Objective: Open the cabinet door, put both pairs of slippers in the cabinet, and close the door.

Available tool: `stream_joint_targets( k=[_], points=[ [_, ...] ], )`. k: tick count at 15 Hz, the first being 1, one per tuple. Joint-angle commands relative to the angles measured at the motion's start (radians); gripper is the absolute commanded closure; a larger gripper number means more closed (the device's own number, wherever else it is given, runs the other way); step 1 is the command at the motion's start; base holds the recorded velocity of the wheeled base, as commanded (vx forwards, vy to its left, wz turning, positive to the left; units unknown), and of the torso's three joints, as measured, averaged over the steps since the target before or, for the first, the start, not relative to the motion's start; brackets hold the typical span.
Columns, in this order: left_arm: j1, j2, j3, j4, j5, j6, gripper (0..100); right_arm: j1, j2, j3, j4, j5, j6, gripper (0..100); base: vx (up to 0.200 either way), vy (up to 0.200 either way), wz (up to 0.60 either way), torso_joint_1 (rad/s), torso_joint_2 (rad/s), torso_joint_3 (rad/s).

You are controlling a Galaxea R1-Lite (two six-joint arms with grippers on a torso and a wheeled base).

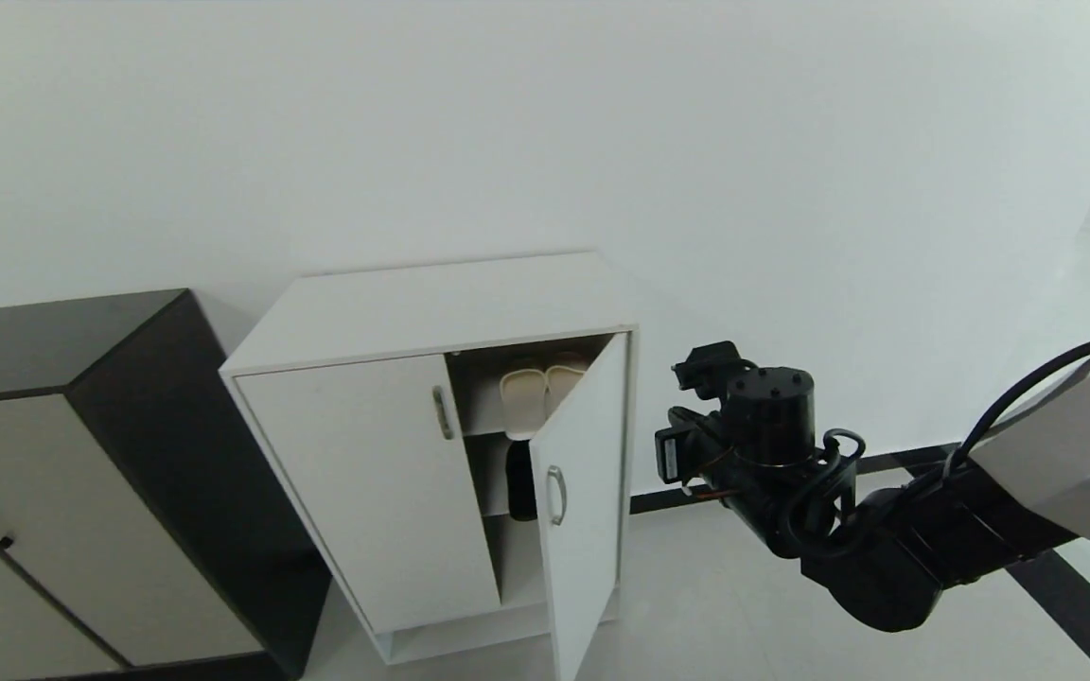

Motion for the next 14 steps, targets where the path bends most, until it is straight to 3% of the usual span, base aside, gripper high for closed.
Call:
stream_joint_targets(
  k=[1,6,8,10,13,14],
  points=[
    [0.0,0.0,0.0,0.0,0.001,0.0,100,0.003,0.009,0.009,0.001,0.001,0.0,100,0.0,0.0,0.6,0.017,0.01,-0.007],
    [0.0,0.0,0.0,0.001,0.001,0.0,100,0.009,0.022,0.106,-0.157,0.045,-0.091,100,0.0,0.0,0.12,0.0,0.0,-0.001],
    [0.0,0.0,0.0,0.001,0.001,0.0,100,0.011,0.024,0.038,-0.162,0.033,-0.097,100,0.0,0.0,0.0,0.0,0.0,0.0],
    [0.0,0.0,0.0,0.001,0.001,0.0,100,-0.035,0.136,-0.255,-0.157,-0.068,-0.095,100,0.0,0.0,0.0,0.0,0.0,0.0],
    [0.0,0.0,0.0,0.0,0.001,0.0,100,-0.086,0.418,-0.819,-0.196,-0.4,-0.094,100,0.0,0.0,0.0,0.0,0.0,0.0],
    [0.0,0.0,0.0,0.001,0.001,0.0,100,-0.072,0.427,-0.865,-0.2,-0.4,-0.094,100,0.0,0.0,0.0,0.0,0.0,0.0]
  ],
)
